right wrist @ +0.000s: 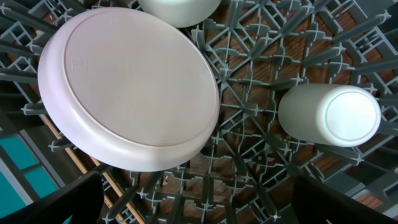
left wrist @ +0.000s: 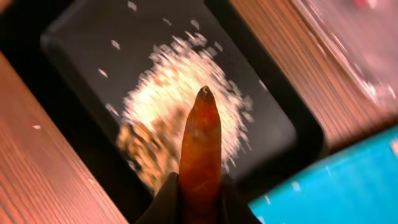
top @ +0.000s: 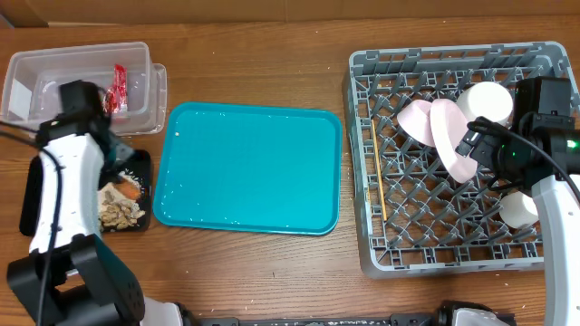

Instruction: Sort waste into correct bins and load items into the dishwasher

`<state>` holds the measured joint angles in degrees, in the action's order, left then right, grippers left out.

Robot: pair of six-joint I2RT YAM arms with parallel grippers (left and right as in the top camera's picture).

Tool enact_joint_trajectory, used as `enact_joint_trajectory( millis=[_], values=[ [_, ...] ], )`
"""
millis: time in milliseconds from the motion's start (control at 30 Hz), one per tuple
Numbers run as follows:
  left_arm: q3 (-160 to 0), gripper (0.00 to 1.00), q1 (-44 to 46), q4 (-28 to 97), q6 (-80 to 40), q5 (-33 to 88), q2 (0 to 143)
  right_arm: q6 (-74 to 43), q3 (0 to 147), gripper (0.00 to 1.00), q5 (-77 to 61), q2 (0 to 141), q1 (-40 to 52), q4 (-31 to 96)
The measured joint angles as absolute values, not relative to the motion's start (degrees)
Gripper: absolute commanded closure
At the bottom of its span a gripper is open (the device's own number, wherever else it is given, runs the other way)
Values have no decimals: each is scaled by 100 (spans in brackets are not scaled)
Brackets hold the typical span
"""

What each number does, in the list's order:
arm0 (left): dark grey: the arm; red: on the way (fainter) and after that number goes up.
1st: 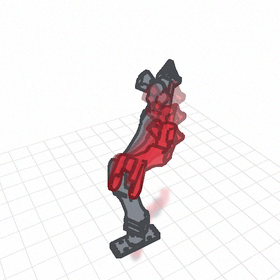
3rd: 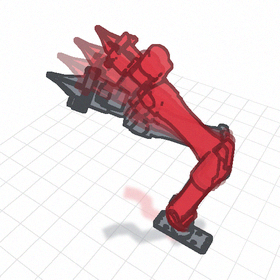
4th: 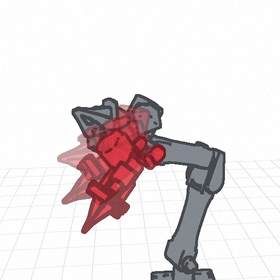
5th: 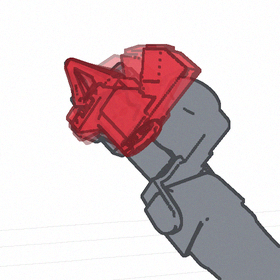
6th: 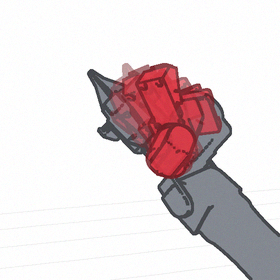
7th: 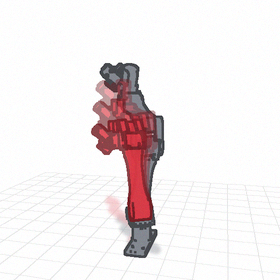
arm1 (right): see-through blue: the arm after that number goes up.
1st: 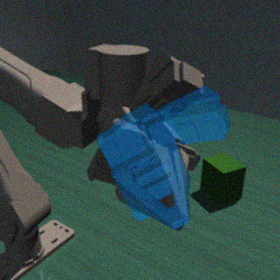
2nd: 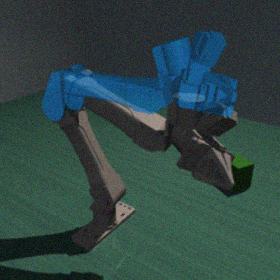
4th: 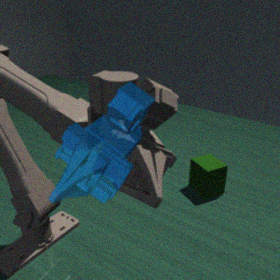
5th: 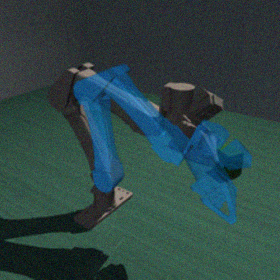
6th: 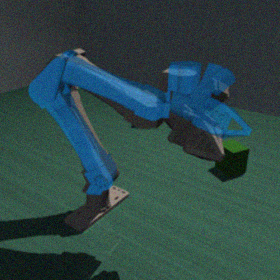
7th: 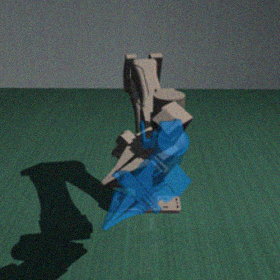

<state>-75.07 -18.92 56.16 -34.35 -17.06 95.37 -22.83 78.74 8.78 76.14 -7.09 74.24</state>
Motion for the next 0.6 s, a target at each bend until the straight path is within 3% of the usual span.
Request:
enact_joint_trajectory(
  millis=[333,600],
  values=[
    [-7505,96,-2561,5277,-3435,-1933,9988,-2283,7874,1,878,7614,-709,7459],
    [-7496,86,-2598,5225,-3433,-1999,10637,-2281,7874,1,875,7614,-709,7456]
  ],
)
